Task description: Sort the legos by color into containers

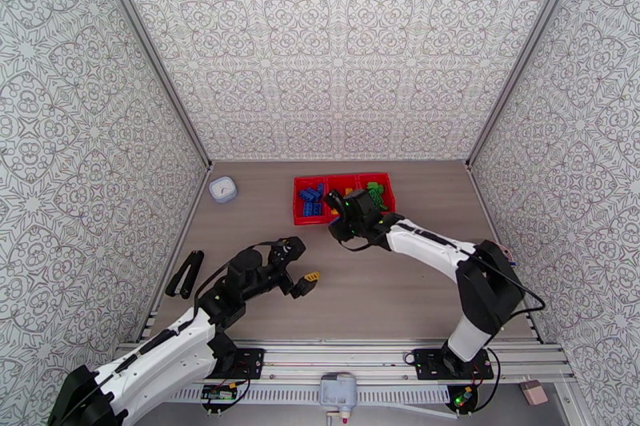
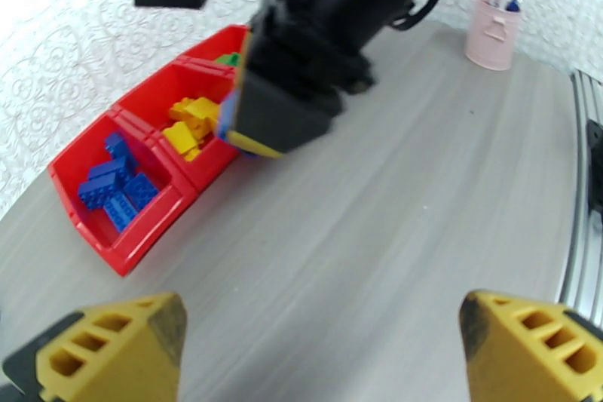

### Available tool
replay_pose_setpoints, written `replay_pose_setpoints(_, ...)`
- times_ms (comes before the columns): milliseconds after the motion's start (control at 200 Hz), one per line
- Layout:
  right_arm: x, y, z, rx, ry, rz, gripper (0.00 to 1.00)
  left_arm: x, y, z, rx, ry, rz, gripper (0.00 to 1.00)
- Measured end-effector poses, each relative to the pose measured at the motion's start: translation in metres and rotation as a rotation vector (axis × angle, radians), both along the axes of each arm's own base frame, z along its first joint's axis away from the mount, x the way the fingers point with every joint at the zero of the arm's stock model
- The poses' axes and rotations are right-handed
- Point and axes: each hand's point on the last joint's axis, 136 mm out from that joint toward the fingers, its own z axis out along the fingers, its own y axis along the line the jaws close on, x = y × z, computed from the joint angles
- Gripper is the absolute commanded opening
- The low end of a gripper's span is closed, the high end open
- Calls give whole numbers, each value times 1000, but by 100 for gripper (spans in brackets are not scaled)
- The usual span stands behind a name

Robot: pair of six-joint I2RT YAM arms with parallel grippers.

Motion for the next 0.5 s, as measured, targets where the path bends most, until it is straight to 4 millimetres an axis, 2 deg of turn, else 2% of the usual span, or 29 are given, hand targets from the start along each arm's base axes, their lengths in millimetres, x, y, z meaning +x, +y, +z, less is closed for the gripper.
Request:
replay_pose_setpoints(230,63,43,-1,90,-53,-54,28,16,11,9,-62,-17,121,100)
replay_pose_setpoints(415,97,63,-11,121,-64,-78,29,24,18,14,-86,-25,189,100)
replay_pose_setpoints(500,107,69,-17,128,-66,-85,34,26,19,14,-87,-24,204,100)
